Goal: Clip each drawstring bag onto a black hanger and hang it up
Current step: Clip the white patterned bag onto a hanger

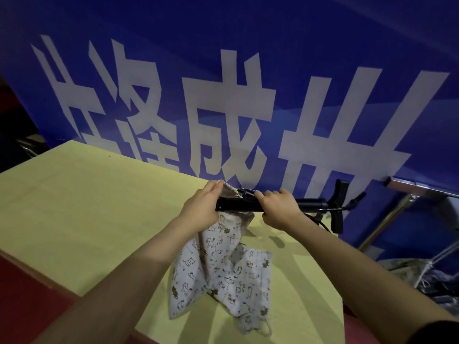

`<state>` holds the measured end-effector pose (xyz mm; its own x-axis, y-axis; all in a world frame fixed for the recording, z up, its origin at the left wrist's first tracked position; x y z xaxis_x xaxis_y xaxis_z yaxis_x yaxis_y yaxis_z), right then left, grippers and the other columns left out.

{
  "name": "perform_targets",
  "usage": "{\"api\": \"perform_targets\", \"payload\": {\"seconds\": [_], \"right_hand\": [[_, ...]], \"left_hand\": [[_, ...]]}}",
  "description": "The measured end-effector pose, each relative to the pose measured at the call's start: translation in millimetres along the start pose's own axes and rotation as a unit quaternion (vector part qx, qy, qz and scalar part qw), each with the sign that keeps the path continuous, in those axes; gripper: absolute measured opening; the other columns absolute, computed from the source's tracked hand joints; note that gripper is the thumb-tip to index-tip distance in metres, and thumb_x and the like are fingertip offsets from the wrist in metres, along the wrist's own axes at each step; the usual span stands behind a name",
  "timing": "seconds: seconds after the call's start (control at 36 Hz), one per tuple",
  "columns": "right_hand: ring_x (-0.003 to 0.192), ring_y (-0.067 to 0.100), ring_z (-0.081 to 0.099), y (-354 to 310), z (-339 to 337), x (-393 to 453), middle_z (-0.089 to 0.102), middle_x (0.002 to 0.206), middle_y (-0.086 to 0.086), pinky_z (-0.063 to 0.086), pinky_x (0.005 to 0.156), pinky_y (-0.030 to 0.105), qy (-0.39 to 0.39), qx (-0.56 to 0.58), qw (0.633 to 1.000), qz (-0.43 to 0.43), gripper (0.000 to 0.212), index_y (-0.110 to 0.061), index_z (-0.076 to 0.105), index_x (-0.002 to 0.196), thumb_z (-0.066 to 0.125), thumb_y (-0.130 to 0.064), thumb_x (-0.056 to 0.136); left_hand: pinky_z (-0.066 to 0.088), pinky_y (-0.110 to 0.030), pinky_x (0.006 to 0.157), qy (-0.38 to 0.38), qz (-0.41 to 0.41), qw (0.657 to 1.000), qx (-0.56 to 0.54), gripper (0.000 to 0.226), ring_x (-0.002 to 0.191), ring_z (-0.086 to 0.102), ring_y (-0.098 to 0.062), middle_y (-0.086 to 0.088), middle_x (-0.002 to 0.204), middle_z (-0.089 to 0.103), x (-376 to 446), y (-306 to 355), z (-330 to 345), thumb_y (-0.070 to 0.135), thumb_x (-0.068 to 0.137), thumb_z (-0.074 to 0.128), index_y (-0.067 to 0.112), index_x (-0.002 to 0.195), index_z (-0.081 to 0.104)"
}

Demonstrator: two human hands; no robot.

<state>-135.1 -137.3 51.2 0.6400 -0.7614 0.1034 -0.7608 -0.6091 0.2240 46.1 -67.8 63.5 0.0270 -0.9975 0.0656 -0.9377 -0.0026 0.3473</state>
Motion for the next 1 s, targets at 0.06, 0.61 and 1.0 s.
{"api": "perform_targets", "payload": {"seconds": [0.06,0.61,1.0], "right_hand": [[0.097,0.029,0.059,-2.0,-5.7,0.5,0.062,0.108,0.009,0.037,0.089,0.036,0.005,-0.037,0.999,-0.014,0.038,-0.014,0.043,0.125,0.049,-0.014,0.087],[0.095,0.023,0.041,-10.6,-47.2,-10.8,0.046,0.116,0.005,0.03,0.081,0.034,0.369,-0.074,0.922,-0.087,0.039,-0.013,0.046,0.117,0.04,-0.024,0.08],[0.105,0.026,0.056,-50.5,-18.7,22.2,0.052,0.115,0.005,0.048,0.085,0.038,-0.007,0.368,0.93,0.0,0.034,-0.011,0.053,0.124,0.055,-0.017,0.09]], "left_hand": [[0.05,-0.035,0.086,0.005,0.007,1.0,0.013,0.079,0.127,0.041,-0.02,0.007,0.15,0.022,1.0,6.7,-0.8,0.002,0.084,0.053,0.018,0.15,0.013],[0.026,-0.032,0.077,0.081,-0.056,0.988,-0.121,0.018,0.101,0.035,-0.023,0.0,0.1,0.057,15.3,19.9,-5.7,0.026,0.084,0.059,0.017,0.097,0.051],[0.046,-0.043,0.089,0.171,-0.076,0.933,-0.307,0.025,0.103,0.044,-0.028,0.009,0.085,0.041,3.5,5.9,-34.3,0.021,0.078,0.068,0.021,0.098,0.052]]}}
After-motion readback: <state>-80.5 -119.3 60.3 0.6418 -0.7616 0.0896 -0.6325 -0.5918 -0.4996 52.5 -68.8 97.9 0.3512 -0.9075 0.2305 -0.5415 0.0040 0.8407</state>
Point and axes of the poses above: each hand's wrist, its own x-axis towards the middle knuckle, its own z-axis out of the palm, y = z × x, the point moved 2 cm from there along x, towards the middle knuckle
